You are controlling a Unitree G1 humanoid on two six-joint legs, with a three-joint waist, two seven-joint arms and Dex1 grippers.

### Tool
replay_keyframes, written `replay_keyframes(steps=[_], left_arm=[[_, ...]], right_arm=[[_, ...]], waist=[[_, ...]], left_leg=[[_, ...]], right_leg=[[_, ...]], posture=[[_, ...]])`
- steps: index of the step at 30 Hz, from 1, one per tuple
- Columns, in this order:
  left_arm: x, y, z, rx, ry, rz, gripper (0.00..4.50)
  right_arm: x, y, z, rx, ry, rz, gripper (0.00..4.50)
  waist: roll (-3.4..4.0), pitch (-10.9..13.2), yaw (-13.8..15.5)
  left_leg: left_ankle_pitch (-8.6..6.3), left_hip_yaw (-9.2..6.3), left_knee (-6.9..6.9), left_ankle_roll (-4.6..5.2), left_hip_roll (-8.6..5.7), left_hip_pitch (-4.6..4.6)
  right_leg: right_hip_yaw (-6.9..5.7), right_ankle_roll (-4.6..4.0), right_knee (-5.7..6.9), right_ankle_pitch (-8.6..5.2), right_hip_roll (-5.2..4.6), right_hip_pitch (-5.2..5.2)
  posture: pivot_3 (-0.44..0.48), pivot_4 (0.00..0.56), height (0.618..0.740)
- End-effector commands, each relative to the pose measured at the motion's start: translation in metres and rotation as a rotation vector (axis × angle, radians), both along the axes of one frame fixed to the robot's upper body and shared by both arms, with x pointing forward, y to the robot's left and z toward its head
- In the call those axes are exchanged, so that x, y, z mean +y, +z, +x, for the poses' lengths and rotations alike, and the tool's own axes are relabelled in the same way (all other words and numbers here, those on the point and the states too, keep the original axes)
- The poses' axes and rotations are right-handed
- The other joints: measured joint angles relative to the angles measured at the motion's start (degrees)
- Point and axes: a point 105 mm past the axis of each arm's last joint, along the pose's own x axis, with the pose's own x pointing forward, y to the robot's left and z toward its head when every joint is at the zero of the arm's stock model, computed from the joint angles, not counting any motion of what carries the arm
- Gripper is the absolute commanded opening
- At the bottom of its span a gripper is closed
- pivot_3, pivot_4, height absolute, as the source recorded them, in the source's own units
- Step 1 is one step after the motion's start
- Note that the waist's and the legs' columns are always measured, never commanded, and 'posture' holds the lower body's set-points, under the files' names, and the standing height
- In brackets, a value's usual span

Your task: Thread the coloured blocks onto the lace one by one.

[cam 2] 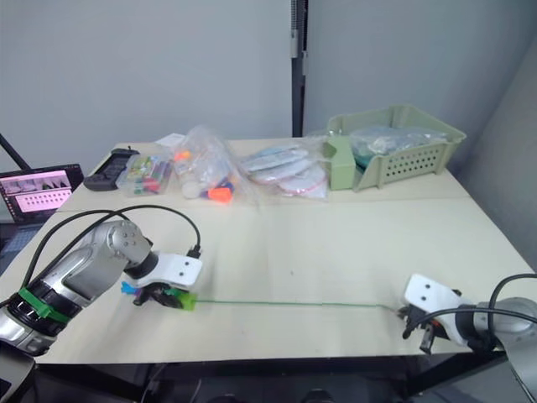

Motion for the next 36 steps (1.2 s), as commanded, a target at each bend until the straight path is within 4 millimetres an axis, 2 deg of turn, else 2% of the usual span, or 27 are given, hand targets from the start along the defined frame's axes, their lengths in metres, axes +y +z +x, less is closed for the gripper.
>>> replay_keyframes(steps=[1,8,13,21,26,28,31,34,35,36], left_arm=[[0.025,-0.023,-0.006,0.035,0.094,0.108,1.12],[0.022,-0.023,-0.007,0.032,0.111,0.089,1.12],[0.015,-0.018,-0.001,-0.005,0.119,0.032,1.12],[0.008,-0.011,0.005,-0.081,0.087,-0.009,1.12],[0.005,-0.007,0.007,-0.081,0.085,-0.046,1.12],[0.001,0.001,0.009,-0.089,0.070,-0.078,2.15],[-0.002,0.017,0.009,-0.076,0.069,-0.141,3.16],[0.010,0.036,0.011,-0.106,0.089,-0.143,4.11],[0.014,0.042,0.009,-0.104,0.101,-0.150,4.48],[0.016,0.049,0.007,-0.102,0.108,-0.164,4.49]], right_arm=[[-0.001,0.012,0.006,-0.047,0.001,-0.014,0.00],[0.032,0.008,0.007,-0.052,0.094,0.077,0.00],[0.067,0.004,0.021,-0.081,0.192,0.121,0.00],[0.088,-0.019,0.032,-0.034,0.218,0.135,0.00],[0.087,-0.020,0.040,-0.066,0.207,0.130,1.70],[0.085,-0.015,0.043,-0.090,0.206,0.130,2.34],[0.085,0.001,0.043,-0.127,0.224,0.166,3.41],[0.086,0.025,0.037,-0.162,0.246,0.245,4.39],[0.086,0.030,0.034,-0.171,0.251,0.258,4.50],[0.085,0.035,0.031,-0.179,0.253,0.270,4.50]], waist=[[0.00,0.00,-0.17],[0.00,0.00,-0.64],[0.01,0.01,-0.65],[0.01,0.02,0.88],[-0.04,0.03,0.92],[-0.11,0.06,0.93],[-0.57,0.36,0.88],[-0.94,0.57,0.91],[-0.96,0.59,0.90],[-1.01,0.62,0.86]], left_leg=[[0.00,0.00,0.00,0.00,0.00,0.00],[0.00,-0.01,-0.07,0.00,0.06,-0.04],[0.00,-0.02,-0.07,0.00,0.07,0.00],[0.00,-0.04,-0.05,0.00,-0.01,-0.03],[0.00,-0.04,-0.04,0.00,0.02,0.02],[0.00,-0.04,-0.04,0.00,0.02,0.02],[0.00,-0.09,-0.04,0.00,0.08,-0.20],[-0.01,-0.19,0.02,-0.01,0.28,-0.85],[-0.01,-0.19,0.05,-0.01,0.27,-1.26],[-0.01,-0.25,0.11,-0.01,0.20,-1.60]], right_leg=[[0.00,0.00,0.00,0.00,0.00,0.00],[-0.01,-0.06,0.00,-0.04,0.05,-0.03],[-0.02,-0.06,-0.02,-0.04,0.05,-0.06],[-0.07,-0.05,-0.07,-0.04,-0.03,-0.12],[-0.08,-0.05,-0.07,-0.04,-0.01,-0.08],[-0.08,-0.05,-0.07,-0.04,-0.01,-0.09],[-0.14,-0.06,0.02,-0.04,0.06,-0.32],[-0.28,-0.12,-0.25,0.03,0.12,-0.75],[-0.24,-0.40,-0.24,0.26,0.07,-1.16],[-0.24,-0.50,-0.20,0.42,0.02,-1.42]], posture=[[0.000,0.150,0.740],[0.000,0.150,0.740],[0.000,0.150,0.740],[0.000,0.150,0.740],[0.000,0.150,0.740],[0.000,0.150,0.740],[0.000,0.150,0.740],[0.000,0.150,0.740],[0.000,0.150,0.740],[0.000,0.150,0.740]])
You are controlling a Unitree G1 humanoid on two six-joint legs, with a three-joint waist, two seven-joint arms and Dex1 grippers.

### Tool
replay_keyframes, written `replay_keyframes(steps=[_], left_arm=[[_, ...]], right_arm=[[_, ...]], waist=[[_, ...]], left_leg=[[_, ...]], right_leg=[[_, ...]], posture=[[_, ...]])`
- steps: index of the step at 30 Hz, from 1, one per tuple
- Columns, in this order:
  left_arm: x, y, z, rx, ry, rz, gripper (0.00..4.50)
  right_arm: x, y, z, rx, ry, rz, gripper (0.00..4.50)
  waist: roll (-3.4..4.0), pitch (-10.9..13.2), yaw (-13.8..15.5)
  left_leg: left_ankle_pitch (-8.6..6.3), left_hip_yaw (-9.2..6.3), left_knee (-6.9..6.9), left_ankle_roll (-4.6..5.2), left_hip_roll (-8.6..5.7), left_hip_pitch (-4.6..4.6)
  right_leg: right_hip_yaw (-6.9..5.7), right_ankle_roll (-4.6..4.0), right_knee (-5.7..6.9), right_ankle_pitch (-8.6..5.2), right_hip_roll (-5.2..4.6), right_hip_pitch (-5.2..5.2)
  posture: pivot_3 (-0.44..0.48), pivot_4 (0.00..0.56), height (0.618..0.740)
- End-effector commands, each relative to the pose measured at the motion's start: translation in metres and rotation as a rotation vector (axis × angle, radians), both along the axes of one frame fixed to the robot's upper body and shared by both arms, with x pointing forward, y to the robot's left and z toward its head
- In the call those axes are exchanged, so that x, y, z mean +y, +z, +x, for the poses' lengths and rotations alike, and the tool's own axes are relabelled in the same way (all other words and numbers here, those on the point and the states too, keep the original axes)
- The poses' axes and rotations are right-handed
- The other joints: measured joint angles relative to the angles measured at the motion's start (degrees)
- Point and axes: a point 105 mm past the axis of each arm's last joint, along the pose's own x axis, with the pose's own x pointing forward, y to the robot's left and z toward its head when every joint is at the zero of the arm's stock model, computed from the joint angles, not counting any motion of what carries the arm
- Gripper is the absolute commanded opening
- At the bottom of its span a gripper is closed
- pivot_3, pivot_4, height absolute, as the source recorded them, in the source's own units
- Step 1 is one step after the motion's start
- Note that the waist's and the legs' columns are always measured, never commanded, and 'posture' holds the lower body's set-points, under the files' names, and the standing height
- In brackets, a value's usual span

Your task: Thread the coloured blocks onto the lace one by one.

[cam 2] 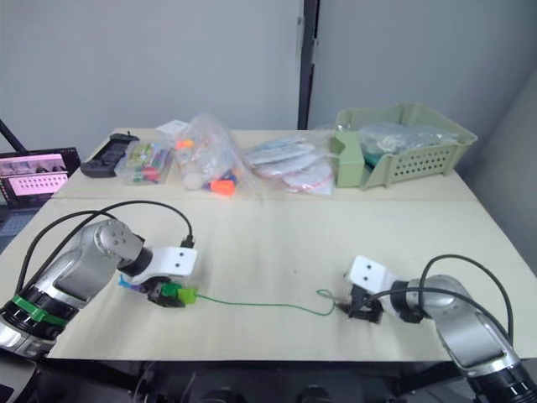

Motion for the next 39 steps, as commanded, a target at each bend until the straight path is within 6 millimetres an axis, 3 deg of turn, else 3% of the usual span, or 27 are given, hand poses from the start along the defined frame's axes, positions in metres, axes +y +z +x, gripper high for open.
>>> replay_keyframes(steps=[1,4,8,16,19,27,39], left_arm=[[0.009,0.033,-0.001,-0.036,0.020,-0.050,4.49],[0.017,0.052,-0.011,-0.005,0.059,-0.144,4.49],[0.022,0.081,-0.026,0.064,0.147,-0.429,4.49],[0.089,0.077,-0.036,-0.140,0.430,-0.771,4.49],[0.129,0.056,-0.045,-0.212,0.596,-0.798,4.49],[0.168,0.014,-0.074,-0.238,0.773,-0.764,4.49],[0.164,-0.007,-0.080,-0.221,0.800,-0.758,4.49]], right_arm=[[0.001,0.031,-0.008,-0.069,0.031,0.059,4.50],[0.003,0.046,-0.018,-0.064,0.022,0.151,4.50],[-0.006,0.052,-0.030,-0.055,-0.053,0.226,4.50],[-0.045,0.064,-0.046,-0.121,-0.327,0.422,4.50],[-0.067,0.051,-0.059,-0.121,-0.452,0.455,4.50],[-0.101,0.024,-0.079,-0.120,-0.558,0.441,4.50],[-0.112,-0.002,-0.080,-0.073,-0.524,0.385,4.50]], waist=[[-0.07,0.04,-0.02],[-0.21,0.13,0.02],[-0.38,0.26,0.06],[-0.46,0.31,-0.04],[-0.48,0.30,0.05],[-0.53,0.27,0.15],[-0.51,0.27,0.11]], left_leg=[[0.00,-0.03,0.01,0.00,-0.08,-0.24],[-0.01,-0.11,0.02,0.01,-0.36,-0.58],[-0.02,-0.29,0.01,0.04,-0.34,-0.61],[0.00,-0.20,0.01,0.00,-0.06,-0.27],[0.03,-0.14,0.01,-0.04,-0.02,-0.20],[0.01,0.03,-0.07,-0.07,0.27,0.29],[-0.02,0.11,-0.13,-0.11,0.35,0.30]], right_leg=[[0.01,0.03,0.05,0.08,-0.08,-0.27],[0.04,0.10,0.33,0.19,-0.34,-0.74],[0.01,0.12,0.27,0.18,-0.35,-0.71],[0.06,0.11,0.15,0.18,-0.26,-0.49],[0.05,0.05,0.11,0.22,-0.27,-0.42],[0.01,0.19,-0.63,0.30,-0.37,0.35],[0.10,-0.02,-0.66,0.42,-0.52,0.27]], posture=[[0.000,0.150,0.740],[0.000,0.150,0.740],[0.000,0.150,0.740],[0.000,0.150,0.740],[0.000,0.150,0.740],[0.000,0.150,0.740],[0.000,0.150,0.740]])
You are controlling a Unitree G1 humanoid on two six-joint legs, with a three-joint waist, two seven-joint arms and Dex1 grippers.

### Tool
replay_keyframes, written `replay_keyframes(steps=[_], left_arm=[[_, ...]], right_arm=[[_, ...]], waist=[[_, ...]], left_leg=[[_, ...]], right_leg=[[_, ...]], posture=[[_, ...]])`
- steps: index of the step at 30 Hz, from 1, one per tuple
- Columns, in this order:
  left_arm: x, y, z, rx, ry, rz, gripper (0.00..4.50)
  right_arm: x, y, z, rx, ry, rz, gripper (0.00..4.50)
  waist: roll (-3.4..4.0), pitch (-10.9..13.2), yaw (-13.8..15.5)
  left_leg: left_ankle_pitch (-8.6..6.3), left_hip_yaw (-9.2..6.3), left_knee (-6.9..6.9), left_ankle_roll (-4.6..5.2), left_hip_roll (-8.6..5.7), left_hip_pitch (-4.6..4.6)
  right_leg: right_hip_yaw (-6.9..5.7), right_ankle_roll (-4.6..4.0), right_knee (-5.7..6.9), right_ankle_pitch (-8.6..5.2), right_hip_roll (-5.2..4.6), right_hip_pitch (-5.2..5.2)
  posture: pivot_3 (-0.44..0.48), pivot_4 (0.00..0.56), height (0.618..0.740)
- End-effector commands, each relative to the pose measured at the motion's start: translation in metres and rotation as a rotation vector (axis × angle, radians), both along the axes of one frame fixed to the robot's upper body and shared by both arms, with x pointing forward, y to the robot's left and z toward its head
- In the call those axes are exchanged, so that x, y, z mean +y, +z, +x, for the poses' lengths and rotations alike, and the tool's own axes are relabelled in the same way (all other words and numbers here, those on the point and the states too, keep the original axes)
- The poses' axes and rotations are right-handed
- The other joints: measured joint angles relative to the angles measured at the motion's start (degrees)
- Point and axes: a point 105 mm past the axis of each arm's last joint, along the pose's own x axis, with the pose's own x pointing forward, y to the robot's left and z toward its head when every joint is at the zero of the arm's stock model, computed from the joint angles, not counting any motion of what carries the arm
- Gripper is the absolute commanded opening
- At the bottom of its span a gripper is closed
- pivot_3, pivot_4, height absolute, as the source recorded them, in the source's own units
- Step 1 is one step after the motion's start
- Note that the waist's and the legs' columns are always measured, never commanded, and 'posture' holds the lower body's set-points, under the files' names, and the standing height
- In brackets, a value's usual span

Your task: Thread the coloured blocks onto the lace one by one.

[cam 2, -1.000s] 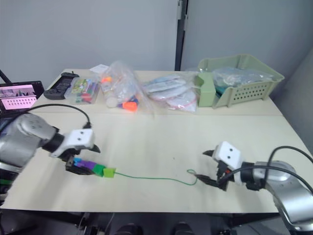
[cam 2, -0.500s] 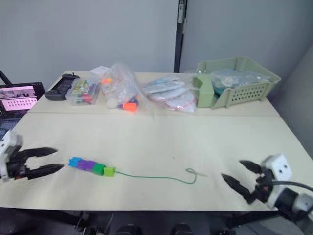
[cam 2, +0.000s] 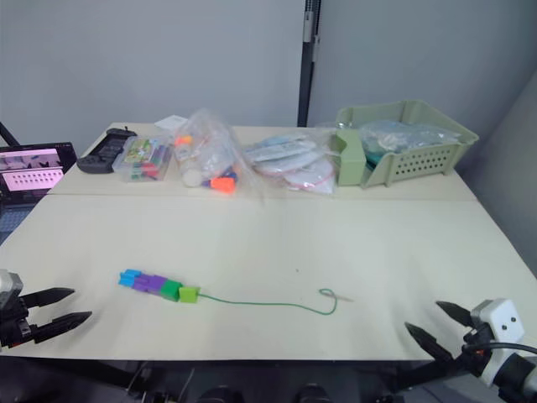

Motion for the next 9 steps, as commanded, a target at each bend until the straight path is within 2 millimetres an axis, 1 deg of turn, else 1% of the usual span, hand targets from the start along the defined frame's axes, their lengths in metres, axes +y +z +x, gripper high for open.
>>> replay_keyframes(steps=[1,9], left_arm=[[-0.0027,0.0042,0.0022,-0.028,-0.005,0.012,4.49],[-0.0120,-0.0005,0.0046,-0.029,-0.022,0.017,4.49]], right_arm=[[0.0000,0.0043,0.0015,-0.024,0.017,-0.017,4.50],[-0.0014,0.0077,0.0081,-0.038,0.016,-0.014,4.50]], waist=[[0.00,0.00,0.03],[0.00,0.00,0.04]], left_leg=[[0.00,-0.01,-0.01,-0.01,0.01,0.00],[-0.01,0.00,0.00,-0.01,0.01,-0.01]], right_leg=[[0.00,-0.01,0.00,0.00,0.01,0.00],[0.00,-0.01,0.00,0.01,0.03,0.01]], posture=[[0.000,0.150,0.740],[0.000,0.150,0.740]])
